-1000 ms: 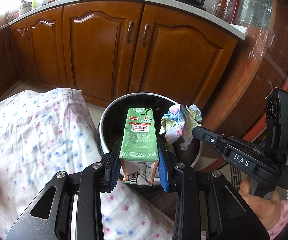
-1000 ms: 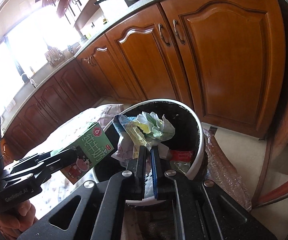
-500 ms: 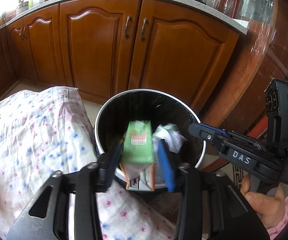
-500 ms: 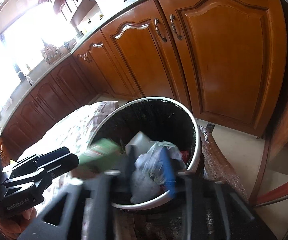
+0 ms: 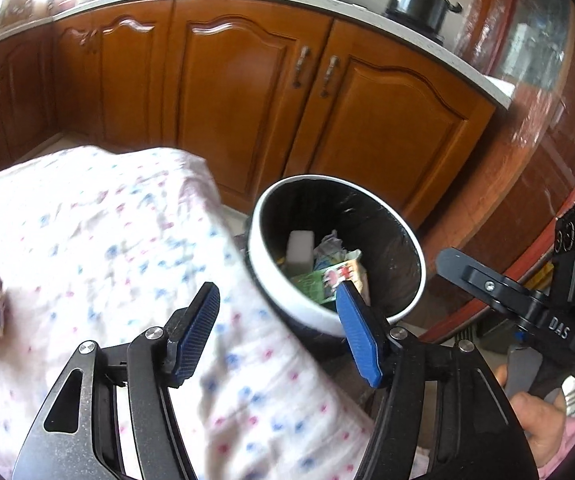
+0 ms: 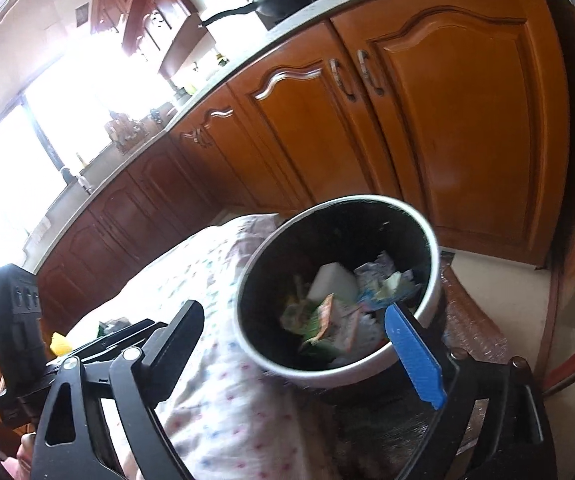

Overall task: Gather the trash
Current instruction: 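Move both open tools back toward the green can and foil wrapper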

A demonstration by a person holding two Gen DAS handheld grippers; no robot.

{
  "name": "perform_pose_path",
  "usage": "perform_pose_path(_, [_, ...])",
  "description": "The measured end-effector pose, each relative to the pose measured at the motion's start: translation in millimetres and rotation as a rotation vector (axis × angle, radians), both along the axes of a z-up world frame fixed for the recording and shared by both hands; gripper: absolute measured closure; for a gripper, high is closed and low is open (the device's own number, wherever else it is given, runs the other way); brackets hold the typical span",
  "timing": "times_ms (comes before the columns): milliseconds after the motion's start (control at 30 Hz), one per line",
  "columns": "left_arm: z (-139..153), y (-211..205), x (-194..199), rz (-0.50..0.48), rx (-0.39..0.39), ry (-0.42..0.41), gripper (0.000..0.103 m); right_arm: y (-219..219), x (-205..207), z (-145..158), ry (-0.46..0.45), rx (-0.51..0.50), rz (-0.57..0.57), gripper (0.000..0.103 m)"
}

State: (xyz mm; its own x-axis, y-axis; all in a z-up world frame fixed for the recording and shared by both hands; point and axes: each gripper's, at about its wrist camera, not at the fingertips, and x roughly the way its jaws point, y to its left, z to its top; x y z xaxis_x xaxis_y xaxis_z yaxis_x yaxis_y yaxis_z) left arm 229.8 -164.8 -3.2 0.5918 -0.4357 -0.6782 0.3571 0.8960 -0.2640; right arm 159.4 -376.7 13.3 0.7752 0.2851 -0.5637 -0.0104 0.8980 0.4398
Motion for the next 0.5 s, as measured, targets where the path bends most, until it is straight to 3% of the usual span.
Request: perform_pose_path(500, [-12.8, 115.8, -45.3, 0.194, -0.043, 0.024, 0.035, 93.7, -5.0, -12.1, 0.041, 0.033, 0.144, 0.004])
